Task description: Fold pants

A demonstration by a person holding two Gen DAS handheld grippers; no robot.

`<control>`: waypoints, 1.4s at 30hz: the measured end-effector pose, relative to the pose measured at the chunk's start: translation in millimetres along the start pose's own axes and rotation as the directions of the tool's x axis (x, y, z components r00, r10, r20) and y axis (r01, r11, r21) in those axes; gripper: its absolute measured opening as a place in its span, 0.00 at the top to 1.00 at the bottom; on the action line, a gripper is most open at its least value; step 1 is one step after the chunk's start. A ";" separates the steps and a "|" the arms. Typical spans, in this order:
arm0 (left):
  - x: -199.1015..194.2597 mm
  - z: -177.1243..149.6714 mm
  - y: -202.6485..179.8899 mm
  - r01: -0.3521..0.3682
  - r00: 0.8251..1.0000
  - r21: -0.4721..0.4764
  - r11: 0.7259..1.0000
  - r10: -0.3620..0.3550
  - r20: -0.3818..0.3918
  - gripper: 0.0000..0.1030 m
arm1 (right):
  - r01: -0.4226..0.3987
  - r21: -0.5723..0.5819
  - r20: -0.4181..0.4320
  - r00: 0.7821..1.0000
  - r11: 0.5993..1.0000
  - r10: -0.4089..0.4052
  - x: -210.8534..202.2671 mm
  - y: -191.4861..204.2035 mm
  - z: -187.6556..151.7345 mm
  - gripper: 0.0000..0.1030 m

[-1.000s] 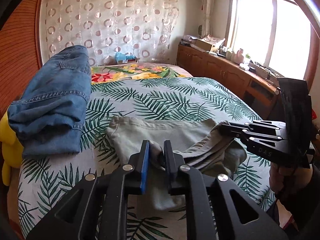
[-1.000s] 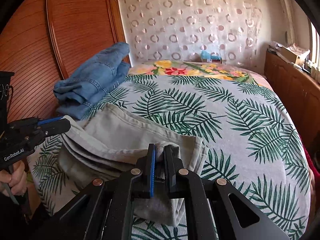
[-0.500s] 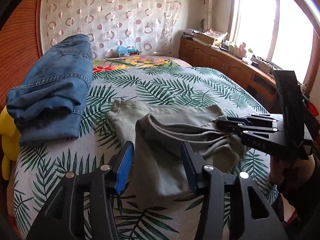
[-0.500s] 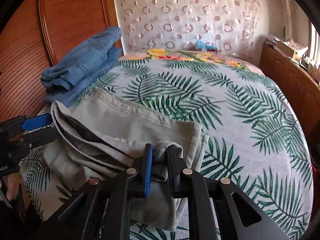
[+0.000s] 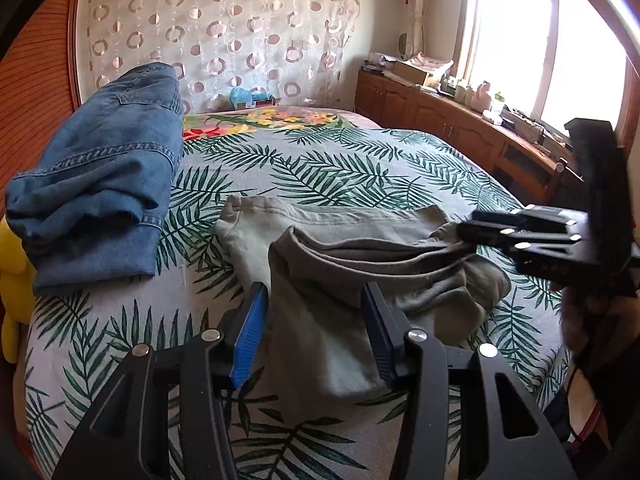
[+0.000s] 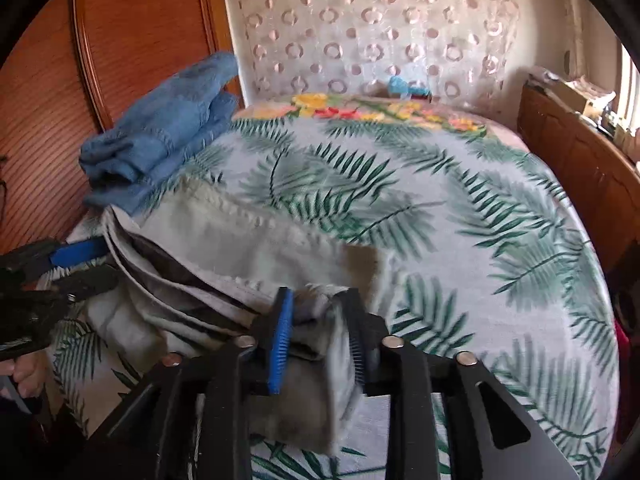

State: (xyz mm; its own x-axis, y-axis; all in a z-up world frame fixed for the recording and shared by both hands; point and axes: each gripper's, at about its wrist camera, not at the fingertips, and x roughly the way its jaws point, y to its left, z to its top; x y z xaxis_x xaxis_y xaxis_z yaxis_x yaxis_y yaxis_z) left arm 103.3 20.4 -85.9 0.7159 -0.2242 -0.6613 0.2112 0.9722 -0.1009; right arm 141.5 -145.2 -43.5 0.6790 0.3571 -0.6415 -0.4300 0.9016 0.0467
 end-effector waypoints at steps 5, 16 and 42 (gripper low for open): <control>5.1 2.9 0.1 -0.004 1.000 0.011 1.000 0.005 -0.017 0.52 | 0.026 -0.043 -0.021 0.999 0.999 -0.027 -15.3 -10.5 -6.7 0.53; 23.9 18.5 4.1 0.017 0.998 0.051 0.999 -0.014 -0.057 0.54 | -0.046 -0.147 -0.066 0.997 0.988 0.037 2.1 -4.2 -5.3 0.53; 24.9 22.2 11.4 0.078 0.997 0.045 0.996 -0.078 -0.021 0.92 | -0.169 -0.149 -0.102 0.983 0.974 0.155 54.5 -9.3 22.5 0.90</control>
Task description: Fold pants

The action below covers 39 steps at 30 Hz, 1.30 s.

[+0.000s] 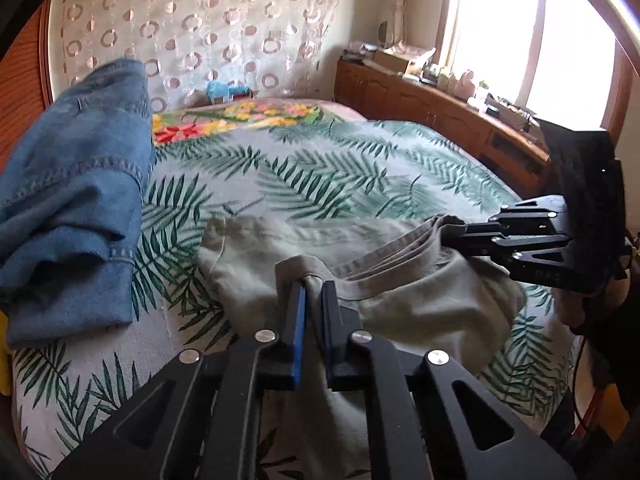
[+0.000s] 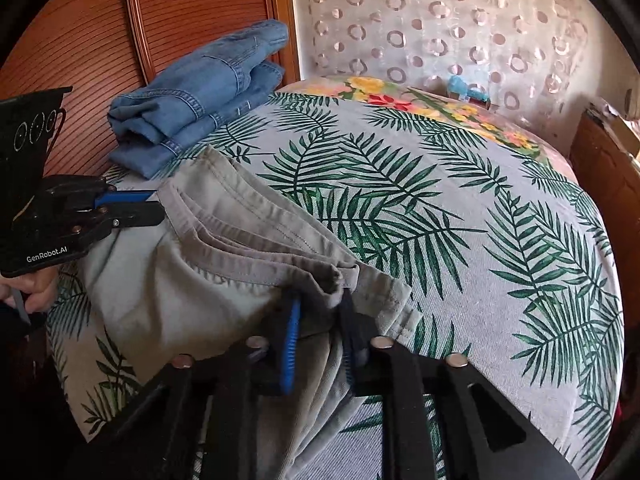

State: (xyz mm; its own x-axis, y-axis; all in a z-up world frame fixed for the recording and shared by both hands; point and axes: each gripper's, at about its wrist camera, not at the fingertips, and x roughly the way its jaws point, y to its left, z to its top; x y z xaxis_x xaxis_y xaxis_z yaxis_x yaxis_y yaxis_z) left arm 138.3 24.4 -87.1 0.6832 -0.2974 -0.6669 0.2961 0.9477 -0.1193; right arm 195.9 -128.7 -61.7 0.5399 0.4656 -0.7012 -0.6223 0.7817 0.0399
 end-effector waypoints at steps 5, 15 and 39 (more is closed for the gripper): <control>-32.3 16.7 -7.7 0.013 0.994 -0.002 1.000 -0.013 0.106 0.93 | -0.007 0.020 0.108 0.994 1.000 0.005 -29.4 -0.3 0.2 0.94; -21.6 45.7 -1.4 -0.061 0.990 0.006 0.998 0.060 0.130 0.93 | 0.119 0.064 0.103 0.987 0.991 -0.125 -28.6 -2.3 13.1 0.94; -34.1 -16.4 3.6 -0.096 0.994 -0.039 0.995 0.097 0.039 0.51 | 0.143 0.094 0.080 0.985 0.985 -0.151 -32.9 8.8 0.7 0.65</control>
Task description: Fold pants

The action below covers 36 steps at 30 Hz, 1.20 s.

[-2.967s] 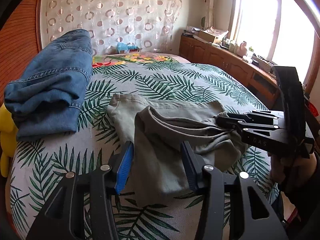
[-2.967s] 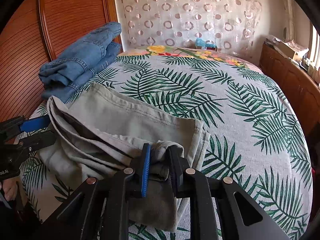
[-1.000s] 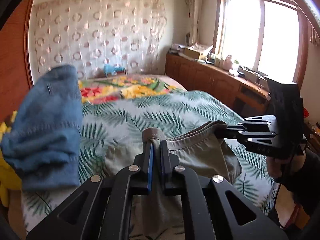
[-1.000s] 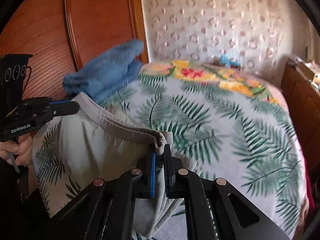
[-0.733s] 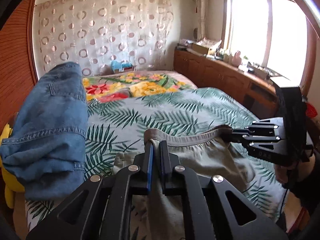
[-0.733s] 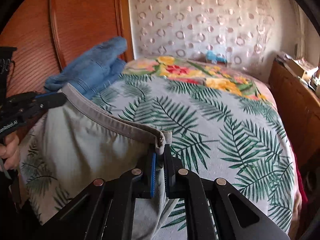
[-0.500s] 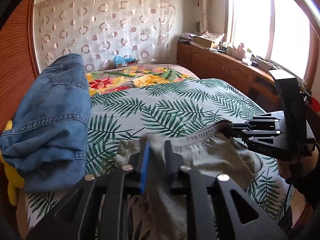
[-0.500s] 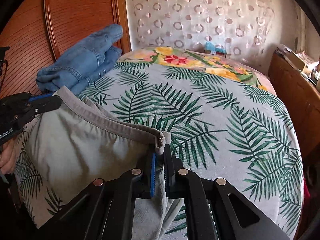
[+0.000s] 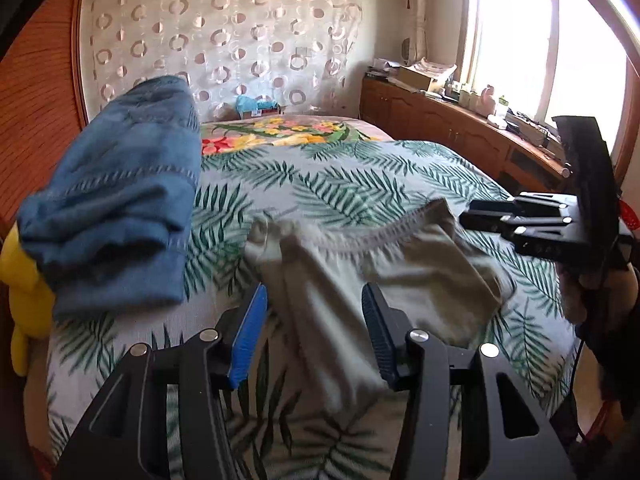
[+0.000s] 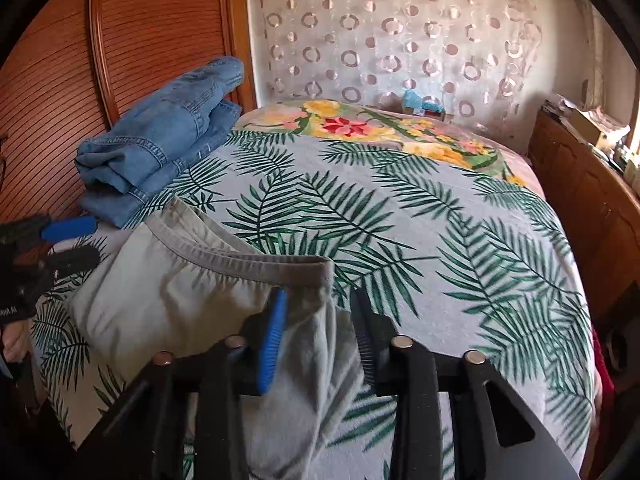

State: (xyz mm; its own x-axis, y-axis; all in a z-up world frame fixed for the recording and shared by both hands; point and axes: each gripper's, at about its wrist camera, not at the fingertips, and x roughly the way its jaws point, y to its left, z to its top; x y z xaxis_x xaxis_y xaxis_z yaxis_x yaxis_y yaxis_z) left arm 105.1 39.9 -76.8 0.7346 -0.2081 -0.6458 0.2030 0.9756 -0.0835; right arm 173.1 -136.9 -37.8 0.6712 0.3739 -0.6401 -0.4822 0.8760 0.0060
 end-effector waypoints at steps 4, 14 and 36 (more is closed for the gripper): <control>-13.2 -15.0 0.3 0.023 1.000 -0.007 1.000 -0.023 -0.006 0.51 | -0.027 0.025 0.011 1.000 0.999 0.027 -27.3 -0.1 -19.6 0.65; -12.8 -34.5 -14.3 0.071 0.996 0.027 0.997 -0.070 -0.051 0.68 | -0.057 0.055 -0.034 0.998 0.997 0.059 -55.5 -0.3 -69.3 0.65; 3.8 -34.6 -9.4 0.042 0.996 0.003 0.999 -0.042 -0.085 0.74 | -0.082 0.055 -0.018 0.996 0.995 0.083 -50.3 -5.8 -67.7 0.94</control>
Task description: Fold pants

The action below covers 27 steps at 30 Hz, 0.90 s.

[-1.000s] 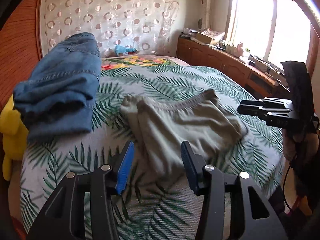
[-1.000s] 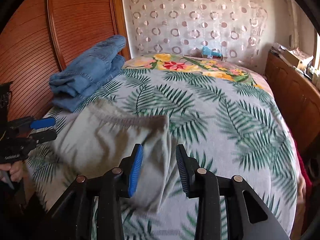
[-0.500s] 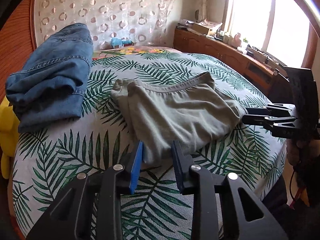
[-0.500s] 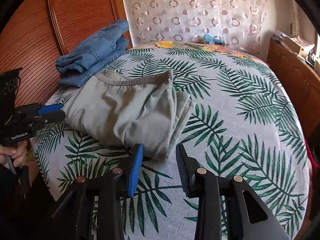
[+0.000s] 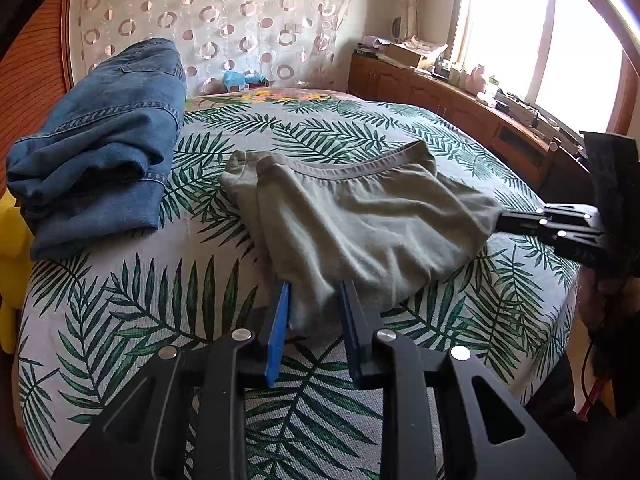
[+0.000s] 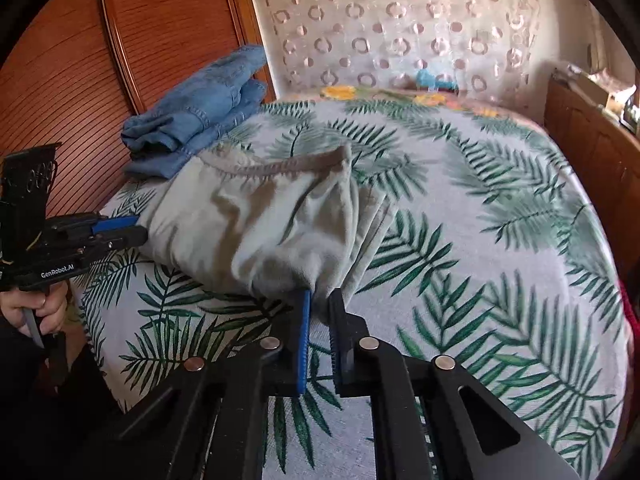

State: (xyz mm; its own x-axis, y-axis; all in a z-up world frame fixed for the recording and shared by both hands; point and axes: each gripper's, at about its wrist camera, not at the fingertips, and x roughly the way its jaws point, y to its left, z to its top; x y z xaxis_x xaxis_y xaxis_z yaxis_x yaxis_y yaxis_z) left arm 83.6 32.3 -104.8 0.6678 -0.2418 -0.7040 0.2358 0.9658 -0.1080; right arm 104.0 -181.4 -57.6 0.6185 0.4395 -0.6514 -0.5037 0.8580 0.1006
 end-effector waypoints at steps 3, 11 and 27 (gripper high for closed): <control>2.5 -0.3 -0.5 -0.011 1.000 0.002 1.000 0.011 -0.007 0.74 | 0.017 0.004 0.020 1.000 1.000 -0.017 -5.4 0.4 -0.5 0.95; 2.1 2.1 1.0 -0.022 1.000 -0.005 1.000 0.022 0.009 0.89 | 0.005 0.011 -0.001 1.000 1.000 -0.005 -0.9 1.1 -4.1 0.95; -16.5 4.6 -0.7 -0.004 0.999 -0.021 1.000 0.005 0.039 0.90 | 0.003 -0.010 0.013 1.000 1.000 -0.003 -19.3 5.6 -9.5 0.95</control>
State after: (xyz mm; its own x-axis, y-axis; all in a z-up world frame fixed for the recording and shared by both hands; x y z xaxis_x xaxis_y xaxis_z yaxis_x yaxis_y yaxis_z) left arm 75.7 35.2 -89.9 0.6955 -0.2408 -0.6769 0.2184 0.9684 -0.1201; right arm 83.5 -187.6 -51.6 0.6276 0.4405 -0.6419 -0.5080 0.8566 0.0911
